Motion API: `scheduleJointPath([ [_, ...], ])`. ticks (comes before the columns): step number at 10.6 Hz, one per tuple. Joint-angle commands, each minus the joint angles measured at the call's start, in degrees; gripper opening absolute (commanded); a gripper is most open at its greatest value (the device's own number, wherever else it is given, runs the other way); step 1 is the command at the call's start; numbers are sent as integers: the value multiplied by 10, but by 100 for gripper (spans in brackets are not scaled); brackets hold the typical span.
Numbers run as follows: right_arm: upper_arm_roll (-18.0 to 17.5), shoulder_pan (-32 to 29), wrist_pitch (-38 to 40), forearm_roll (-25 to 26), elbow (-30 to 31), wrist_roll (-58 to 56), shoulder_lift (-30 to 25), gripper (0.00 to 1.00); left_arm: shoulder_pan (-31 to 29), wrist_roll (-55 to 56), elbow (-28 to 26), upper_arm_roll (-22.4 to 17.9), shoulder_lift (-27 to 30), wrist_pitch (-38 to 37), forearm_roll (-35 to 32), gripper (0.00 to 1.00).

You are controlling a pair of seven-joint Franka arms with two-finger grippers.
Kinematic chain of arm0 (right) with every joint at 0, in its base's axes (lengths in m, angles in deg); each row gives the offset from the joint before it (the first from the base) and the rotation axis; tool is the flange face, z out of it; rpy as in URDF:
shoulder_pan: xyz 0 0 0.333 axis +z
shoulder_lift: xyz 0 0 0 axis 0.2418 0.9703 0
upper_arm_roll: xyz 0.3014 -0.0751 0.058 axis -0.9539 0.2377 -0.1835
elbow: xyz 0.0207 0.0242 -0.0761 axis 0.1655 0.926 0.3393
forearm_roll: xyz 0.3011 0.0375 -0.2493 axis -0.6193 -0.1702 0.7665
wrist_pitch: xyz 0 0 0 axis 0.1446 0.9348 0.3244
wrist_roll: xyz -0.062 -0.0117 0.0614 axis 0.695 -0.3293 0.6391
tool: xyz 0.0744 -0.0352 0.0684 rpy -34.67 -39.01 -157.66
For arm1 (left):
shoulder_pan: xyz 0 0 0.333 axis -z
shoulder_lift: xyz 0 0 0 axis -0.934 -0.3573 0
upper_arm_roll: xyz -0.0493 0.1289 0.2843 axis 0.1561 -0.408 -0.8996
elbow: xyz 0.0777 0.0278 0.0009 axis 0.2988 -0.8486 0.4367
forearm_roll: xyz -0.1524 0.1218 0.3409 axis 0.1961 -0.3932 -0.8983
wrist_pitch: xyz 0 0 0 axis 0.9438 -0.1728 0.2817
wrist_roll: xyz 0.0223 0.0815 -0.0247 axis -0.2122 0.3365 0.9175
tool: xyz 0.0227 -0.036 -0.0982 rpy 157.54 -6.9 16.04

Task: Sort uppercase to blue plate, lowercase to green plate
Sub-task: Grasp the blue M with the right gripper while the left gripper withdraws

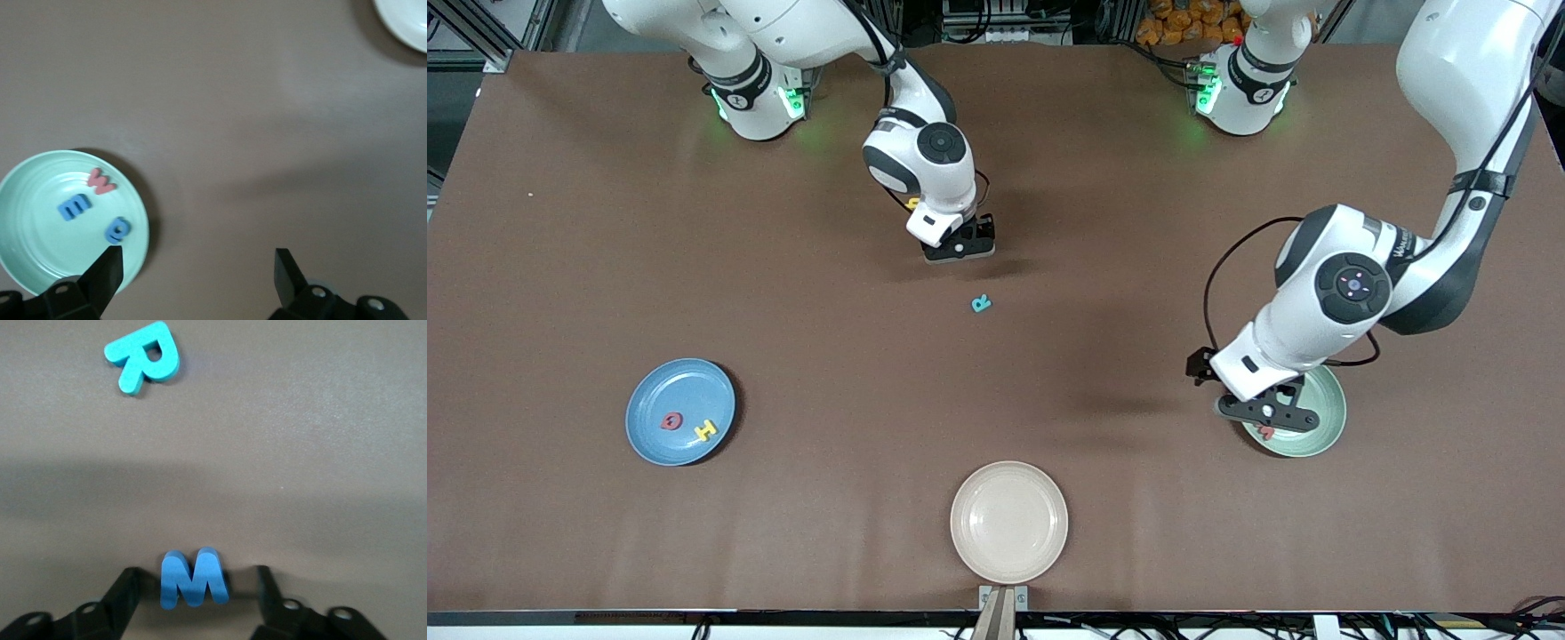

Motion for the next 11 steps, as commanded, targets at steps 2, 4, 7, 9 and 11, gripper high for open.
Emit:
scheduleJointPath([
  [2, -9, -9, -8, 11, 1, 18, 1, 0, 0, 90, -7, 62, 12, -27, -2, 100],
  [4, -6, -12, -2, 11, 0, 10, -7, 0, 0, 108, -7, 86, 12, -40, -2, 100],
  [7, 38, -35, 35, 11, -34, -39, -30, 0, 5, 143, -12, 112, 11, -51, -3, 100],
  [9, 88, -78, 78, 11, -75, -137, -29, 0, 23, 175, -12, 121, 13, -65, -3, 100],
  [11, 118, -146, 87, 9, -121, -243, -22, 0, 37, 203, -12, 134, 11, -65, -3, 100],
])
